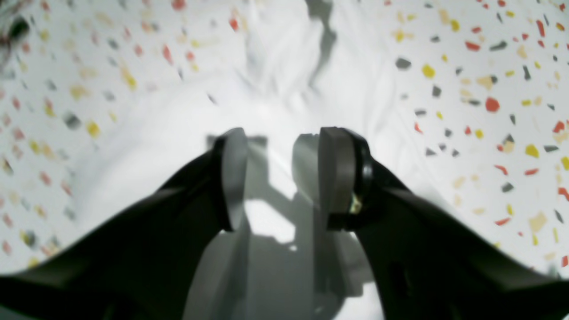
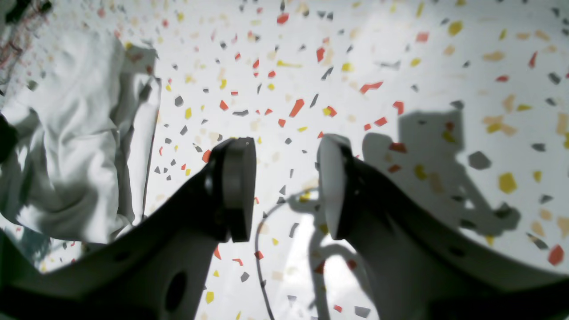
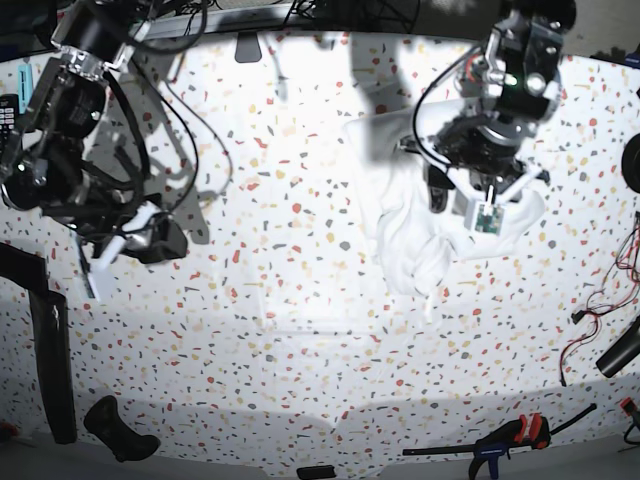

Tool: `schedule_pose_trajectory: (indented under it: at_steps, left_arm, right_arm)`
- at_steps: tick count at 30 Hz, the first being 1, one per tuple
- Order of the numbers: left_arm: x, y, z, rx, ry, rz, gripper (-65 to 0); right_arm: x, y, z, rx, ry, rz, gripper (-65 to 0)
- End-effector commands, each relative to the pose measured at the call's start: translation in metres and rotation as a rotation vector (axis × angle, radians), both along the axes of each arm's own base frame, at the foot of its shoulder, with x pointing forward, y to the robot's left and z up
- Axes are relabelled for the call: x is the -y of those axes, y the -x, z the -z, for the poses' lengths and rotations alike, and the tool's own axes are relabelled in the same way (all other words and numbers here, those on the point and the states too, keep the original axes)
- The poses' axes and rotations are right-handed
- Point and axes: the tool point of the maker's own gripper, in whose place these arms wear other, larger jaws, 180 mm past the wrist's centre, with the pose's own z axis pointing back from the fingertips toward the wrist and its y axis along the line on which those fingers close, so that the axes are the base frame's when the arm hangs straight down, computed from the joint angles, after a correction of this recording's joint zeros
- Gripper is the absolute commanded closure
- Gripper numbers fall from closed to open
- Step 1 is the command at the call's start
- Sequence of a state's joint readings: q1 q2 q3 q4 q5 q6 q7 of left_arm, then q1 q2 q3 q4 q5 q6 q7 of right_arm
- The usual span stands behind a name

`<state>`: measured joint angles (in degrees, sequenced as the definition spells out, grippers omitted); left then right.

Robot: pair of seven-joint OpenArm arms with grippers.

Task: Fold the T-shirt properly
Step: 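Fold the shirt over with the left gripper and press it flat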

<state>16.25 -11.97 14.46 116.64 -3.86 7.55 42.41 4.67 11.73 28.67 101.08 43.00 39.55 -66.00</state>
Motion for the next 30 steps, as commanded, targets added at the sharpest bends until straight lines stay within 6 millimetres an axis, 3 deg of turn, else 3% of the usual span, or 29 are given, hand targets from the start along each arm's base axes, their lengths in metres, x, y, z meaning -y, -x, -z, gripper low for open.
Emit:
schedule_pose_trajectory:
  at_steps: [1,7,15,21,30]
  left_arm:
    - [0.000,-0.004,-0.011,0.062,-0.002,-0.002,-25.4]
    - [-0.012,-0.001,0.022,0.049,-0.099,-0.012,-25.4]
    - [-0.002,-0.018,0.073,0.016,-0.125,0.126,-25.4]
    - [0.014,-0.033,0.069,0.023,-0.050,0.172,-25.4]
    - [0.085,-0.024,0.058,0.032,0.095,0.334,-25.4]
  right_arm:
    - [0.001,-0.007,-0.020,0.074,-0.010,-0.008,-23.4]
    - [0.001,-0.007,-0.022,0.078,-0.015,-0.011,-23.4]
    - [0.001,-0.007,-0.022,0.079,-0.015,-0.011,-23.4]
    - [0.001,-0.007,-0.022,0.079,-0.014,-0.011,-23.4]
    - [0.001,-0.007,-0.022,0.080,-0.015,-0.011,-23.4]
